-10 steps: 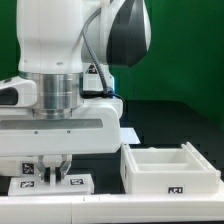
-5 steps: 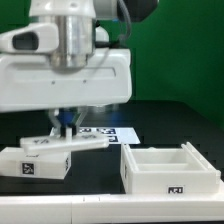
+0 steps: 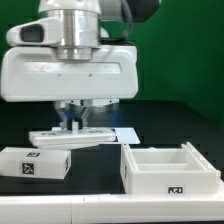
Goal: Assemble cabinet
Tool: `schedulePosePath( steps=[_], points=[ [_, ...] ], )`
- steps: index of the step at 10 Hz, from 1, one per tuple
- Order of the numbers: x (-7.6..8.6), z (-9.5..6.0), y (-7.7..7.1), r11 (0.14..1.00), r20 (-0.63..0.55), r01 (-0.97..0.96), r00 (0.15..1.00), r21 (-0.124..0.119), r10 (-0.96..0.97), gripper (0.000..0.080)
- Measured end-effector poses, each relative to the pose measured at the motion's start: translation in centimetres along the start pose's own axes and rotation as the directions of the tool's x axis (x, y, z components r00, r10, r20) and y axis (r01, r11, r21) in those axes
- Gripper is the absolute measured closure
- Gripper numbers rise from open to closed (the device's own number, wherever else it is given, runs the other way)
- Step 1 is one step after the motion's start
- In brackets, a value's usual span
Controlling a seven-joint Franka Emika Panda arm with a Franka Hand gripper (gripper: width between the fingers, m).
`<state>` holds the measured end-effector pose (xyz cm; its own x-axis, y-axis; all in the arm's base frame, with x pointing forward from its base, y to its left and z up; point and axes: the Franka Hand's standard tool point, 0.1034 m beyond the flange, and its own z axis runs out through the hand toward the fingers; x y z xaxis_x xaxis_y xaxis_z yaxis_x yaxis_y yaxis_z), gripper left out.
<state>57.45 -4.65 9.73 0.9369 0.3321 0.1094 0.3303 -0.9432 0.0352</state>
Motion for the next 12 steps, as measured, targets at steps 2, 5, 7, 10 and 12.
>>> schedulePosePath(
  steps=[2, 5, 7, 10, 12],
  points=[
    [1.4, -0.2, -4.1, 0.991, 0.011, 0.135, 0.991, 0.015, -0.136, 0.0735],
    [0.8, -0.2, -3.7, 0.994, -0.015, 0.107, 0.994, 0.01, -0.107, 0.0735],
    [0.8, -0.1, -4.0, 0.99, -0.012, 0.141, 0.99, 0.008, -0.14, 0.0735],
    [0.9, 0.6, -8.9, 0.914, 0.076, 0.401, 0.912, 0.058, -0.404, 0.0735],
    [0.3, 0.4, -9.7, 0.92, 0.057, 0.387, 0.919, 0.058, -0.39, 0.0735]
  ],
)
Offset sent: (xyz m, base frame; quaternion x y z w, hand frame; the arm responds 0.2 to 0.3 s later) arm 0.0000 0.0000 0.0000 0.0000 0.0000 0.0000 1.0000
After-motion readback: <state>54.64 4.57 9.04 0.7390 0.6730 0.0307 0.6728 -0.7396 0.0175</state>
